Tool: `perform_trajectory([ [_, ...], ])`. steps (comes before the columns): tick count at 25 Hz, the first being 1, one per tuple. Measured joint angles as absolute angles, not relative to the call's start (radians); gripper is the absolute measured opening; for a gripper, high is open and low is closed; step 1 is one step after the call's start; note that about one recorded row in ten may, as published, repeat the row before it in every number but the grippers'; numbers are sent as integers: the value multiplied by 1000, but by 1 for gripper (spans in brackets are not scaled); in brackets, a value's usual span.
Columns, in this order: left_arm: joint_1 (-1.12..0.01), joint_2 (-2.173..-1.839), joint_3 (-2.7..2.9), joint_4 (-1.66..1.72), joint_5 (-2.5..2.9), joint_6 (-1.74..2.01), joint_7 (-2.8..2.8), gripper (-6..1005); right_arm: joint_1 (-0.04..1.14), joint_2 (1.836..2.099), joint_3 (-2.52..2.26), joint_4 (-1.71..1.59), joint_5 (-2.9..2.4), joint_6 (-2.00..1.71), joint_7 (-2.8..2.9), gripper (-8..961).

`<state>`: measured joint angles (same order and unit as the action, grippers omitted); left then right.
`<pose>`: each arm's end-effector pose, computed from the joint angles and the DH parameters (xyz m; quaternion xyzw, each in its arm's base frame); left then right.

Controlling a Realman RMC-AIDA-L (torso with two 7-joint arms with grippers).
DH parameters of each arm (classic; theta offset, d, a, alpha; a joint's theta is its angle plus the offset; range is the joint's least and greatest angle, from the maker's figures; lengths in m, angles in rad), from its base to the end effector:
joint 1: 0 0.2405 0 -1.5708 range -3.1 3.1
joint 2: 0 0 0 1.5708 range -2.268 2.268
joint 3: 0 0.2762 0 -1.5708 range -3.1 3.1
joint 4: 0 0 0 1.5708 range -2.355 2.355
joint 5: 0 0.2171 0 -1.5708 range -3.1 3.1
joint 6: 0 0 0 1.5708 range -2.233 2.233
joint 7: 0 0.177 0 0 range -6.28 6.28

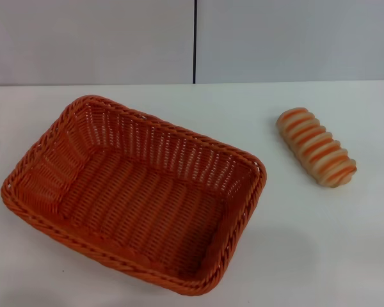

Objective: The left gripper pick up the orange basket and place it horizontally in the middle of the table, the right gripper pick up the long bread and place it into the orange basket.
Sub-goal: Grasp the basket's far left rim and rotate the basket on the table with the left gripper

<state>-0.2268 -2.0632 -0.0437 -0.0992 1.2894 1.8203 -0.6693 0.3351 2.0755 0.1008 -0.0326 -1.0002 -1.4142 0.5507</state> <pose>-0.3699 0.2529 0.0591 -0.4889 -0.2503 -0.5629 0.6176 0.4365 0.2961 0.0923 -0.3970 0.3238 0.4273 0.7449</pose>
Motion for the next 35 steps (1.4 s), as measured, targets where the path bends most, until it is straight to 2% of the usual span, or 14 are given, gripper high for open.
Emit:
perform_trajectory([
  [20,-257,-2061,0,13,1298,1813,-734,798,358,2071,106,-39,-1000,-1392,551,498],
  [25,-274,-2055,160,233,1300,1811,-926,798,364,2070,115,-42,-1000,-1387,551,500],
  [35,-296,-1998,406,557,1350,1784,-1265,797,376,2069,129,-44,-1000,-1364,551,505],
])
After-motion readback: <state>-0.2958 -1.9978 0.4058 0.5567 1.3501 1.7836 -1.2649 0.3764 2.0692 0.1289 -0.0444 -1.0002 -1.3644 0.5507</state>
